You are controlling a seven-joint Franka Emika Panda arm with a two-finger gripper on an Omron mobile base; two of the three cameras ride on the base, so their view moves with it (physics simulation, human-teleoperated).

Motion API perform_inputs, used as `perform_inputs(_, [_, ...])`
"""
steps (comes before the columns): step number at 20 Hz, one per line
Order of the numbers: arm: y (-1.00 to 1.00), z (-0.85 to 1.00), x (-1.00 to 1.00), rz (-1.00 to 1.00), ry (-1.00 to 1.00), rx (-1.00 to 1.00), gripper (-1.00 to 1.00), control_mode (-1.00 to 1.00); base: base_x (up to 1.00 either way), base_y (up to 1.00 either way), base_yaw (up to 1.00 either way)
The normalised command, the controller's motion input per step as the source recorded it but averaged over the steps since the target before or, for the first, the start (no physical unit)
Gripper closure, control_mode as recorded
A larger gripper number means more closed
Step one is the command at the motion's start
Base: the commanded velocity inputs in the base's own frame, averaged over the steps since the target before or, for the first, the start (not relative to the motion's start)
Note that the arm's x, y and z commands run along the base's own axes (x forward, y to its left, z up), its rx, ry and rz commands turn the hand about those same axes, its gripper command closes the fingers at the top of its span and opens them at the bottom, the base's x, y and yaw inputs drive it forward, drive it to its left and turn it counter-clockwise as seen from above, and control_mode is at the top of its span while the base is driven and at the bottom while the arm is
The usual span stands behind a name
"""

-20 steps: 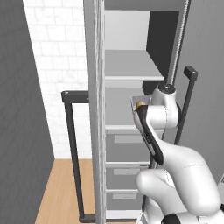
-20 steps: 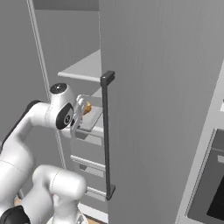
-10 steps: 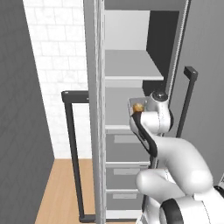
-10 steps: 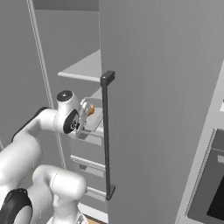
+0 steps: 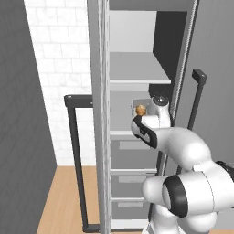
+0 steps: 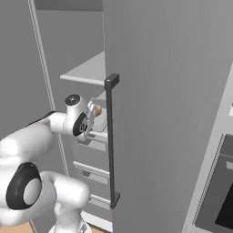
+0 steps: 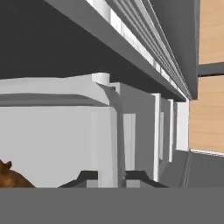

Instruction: Take the meat container that has the chicken drumstick and place it on the second highest rack of the freezer. Then take the vegetable container that has the tomato and mushroom and place it on the highest rack of the freezer.

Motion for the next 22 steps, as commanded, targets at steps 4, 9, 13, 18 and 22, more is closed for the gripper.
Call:
perform_inputs(4, [0.00, -0.12, 0.56, -0.01, 0.00, 0.00, 1.00, -1.00, 0.00, 0.00, 0.00])
perform_inputs(9, [0.00, -0.39, 0.42, 0.00, -0.01, 0.00, 1.00, -1.00, 0.00, 0.00, 0.00])
perform_inputs(13, [0.00, -0.24, 0.39, 0.00, -0.04, 0.00, 1.00, -1.00, 0.00, 0.00, 0.00])
perform_inputs(18, [0.00, -0.19, 0.48, -0.02, -0.04, 0.00, 1.00, -1.00, 0.00, 0.00, 0.00])
perform_inputs(22, [0.00, -0.21, 0.48, -0.02, -0.03, 0.00, 1.00, -1.00, 0.00, 0.00, 0.00])
